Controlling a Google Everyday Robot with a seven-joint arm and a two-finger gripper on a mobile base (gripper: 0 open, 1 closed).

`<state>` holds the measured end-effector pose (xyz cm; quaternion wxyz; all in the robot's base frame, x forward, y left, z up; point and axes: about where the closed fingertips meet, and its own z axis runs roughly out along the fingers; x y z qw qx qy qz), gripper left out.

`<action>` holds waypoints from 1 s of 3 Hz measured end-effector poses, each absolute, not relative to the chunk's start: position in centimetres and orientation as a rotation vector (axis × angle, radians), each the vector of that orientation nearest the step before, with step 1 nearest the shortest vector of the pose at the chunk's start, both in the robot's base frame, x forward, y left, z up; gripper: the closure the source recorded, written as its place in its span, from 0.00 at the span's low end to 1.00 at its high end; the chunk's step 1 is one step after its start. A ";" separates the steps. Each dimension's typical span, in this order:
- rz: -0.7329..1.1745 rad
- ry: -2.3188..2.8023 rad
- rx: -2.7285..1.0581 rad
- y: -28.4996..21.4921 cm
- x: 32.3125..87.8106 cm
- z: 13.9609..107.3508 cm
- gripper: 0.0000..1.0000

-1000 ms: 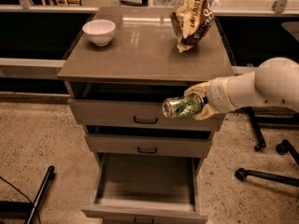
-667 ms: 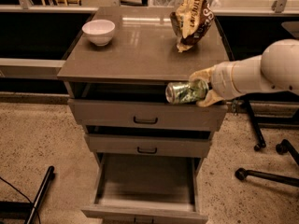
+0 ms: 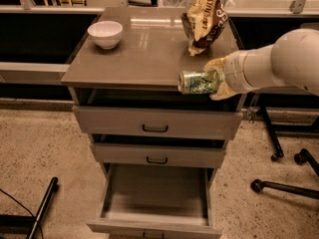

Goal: Pick green can from bottom drawer and place on counter

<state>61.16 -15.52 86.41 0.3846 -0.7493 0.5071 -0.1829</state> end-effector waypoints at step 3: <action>-0.383 1.266 -1.979 -15.2 64.4 88.6 1.00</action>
Offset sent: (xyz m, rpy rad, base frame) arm 0.0168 0.0149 0.0182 0.0126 0.0160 0.1362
